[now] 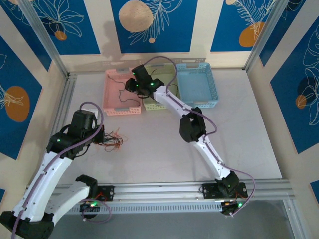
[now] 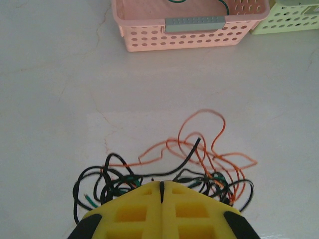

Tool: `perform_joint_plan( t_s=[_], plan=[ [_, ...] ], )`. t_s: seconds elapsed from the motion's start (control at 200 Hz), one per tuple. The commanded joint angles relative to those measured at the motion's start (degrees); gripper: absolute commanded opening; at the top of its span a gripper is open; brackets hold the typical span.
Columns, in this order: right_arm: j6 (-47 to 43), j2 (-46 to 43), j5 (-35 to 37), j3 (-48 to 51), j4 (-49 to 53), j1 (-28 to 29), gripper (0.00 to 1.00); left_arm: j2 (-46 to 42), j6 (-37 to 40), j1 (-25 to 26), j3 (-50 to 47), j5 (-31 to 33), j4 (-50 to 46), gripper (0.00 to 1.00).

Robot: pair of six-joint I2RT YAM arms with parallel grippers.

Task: Untangle the cables

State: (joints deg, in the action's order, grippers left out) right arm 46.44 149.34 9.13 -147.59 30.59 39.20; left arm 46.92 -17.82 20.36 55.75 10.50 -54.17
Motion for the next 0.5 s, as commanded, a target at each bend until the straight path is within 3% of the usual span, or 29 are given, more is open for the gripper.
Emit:
perform_joint_plan(
  t_s=[0.0, 0.12, 0.36, 0.495],
  plan=[
    [-7.22, -11.12, -4.27, 3.11, 2.08, 0.97, 0.36, -0.78, 0.92, -0.45, -0.46, -1.71, 1.16, 0.00],
    [-15.43, -22.87, -3.77, 15.54, 0.66, 2.92, 0.36, -0.68, 1.21, -0.50, -0.58, -3.13, 1.57, 0.00],
    [-20.37, -54.84, -14.15, 67.47, -25.70, 3.21, 0.36, 0.05, 1.82, -0.50, -0.90, -8.78, 2.73, 0.00],
    [-22.17, -67.92, -14.76, 87.27, -29.12, 3.75, 0.36, 2.73, -1.84, -0.46, -0.25, -15.86, 4.00, 0.00]
  ],
)
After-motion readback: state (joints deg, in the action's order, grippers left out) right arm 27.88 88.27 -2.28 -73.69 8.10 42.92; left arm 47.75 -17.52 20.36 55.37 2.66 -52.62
